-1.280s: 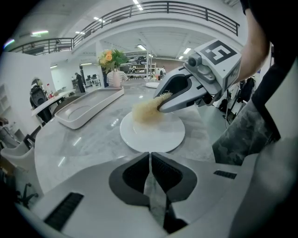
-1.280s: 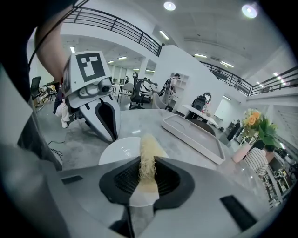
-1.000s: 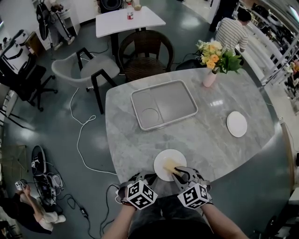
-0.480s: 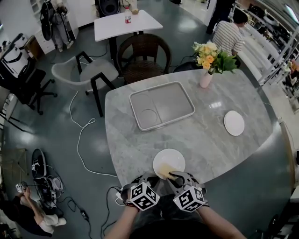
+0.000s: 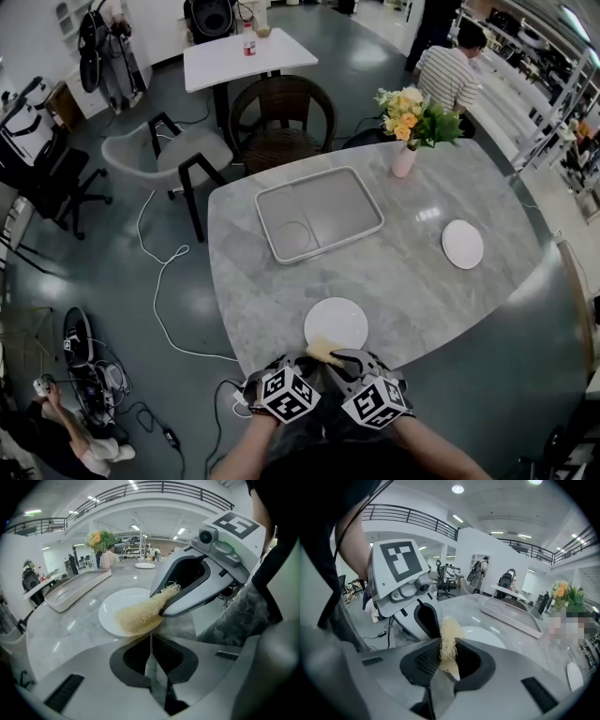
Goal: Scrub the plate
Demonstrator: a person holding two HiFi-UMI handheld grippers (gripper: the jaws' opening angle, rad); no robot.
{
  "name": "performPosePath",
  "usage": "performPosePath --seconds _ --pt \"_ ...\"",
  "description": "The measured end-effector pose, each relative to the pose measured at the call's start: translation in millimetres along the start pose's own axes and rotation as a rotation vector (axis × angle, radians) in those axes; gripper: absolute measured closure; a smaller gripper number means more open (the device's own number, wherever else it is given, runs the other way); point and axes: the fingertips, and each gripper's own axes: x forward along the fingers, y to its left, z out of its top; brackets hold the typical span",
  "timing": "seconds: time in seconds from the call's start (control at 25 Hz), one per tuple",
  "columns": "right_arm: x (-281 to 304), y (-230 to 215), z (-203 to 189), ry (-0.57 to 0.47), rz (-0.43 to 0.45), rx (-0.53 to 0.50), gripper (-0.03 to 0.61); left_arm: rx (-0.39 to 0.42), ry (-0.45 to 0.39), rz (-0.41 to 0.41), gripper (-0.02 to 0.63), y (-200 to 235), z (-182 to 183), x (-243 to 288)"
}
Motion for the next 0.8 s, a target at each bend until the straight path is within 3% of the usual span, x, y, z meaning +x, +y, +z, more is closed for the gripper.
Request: performPosePath --seconds 0.32,0.52,0.8 --pt "-13 -8 8 -0.053 -0.054 0.127 0.503 -0.110 -0.074 0.024 0.589 5 -2 -13" --pt "-25 -14 10 -0.090 -0.097 0.207 0.503 -0.178 -0.179 0.065 0.589 7 6 -26" --pt "-46 -10 8 -0.128 -0.133 0.285 0.504 -0.207 -0.289 0.145 0.589 2 19 -47"
